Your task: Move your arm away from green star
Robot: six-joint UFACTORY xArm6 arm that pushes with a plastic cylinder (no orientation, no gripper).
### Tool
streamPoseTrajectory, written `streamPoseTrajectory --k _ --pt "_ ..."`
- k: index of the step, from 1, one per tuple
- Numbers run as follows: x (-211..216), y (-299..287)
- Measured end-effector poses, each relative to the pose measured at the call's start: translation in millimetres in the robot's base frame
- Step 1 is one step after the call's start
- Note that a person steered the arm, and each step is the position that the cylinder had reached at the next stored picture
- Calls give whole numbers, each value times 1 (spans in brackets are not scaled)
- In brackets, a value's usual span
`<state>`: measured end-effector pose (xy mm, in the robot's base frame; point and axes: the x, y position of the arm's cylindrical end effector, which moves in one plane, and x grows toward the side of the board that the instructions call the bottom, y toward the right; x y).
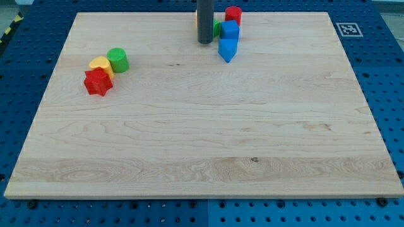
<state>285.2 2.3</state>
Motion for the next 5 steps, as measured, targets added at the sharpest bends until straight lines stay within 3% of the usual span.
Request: streamPoseTrajectory --k 2,3,5 --pt "24 0" --pt "77 20" --pt "100 89"
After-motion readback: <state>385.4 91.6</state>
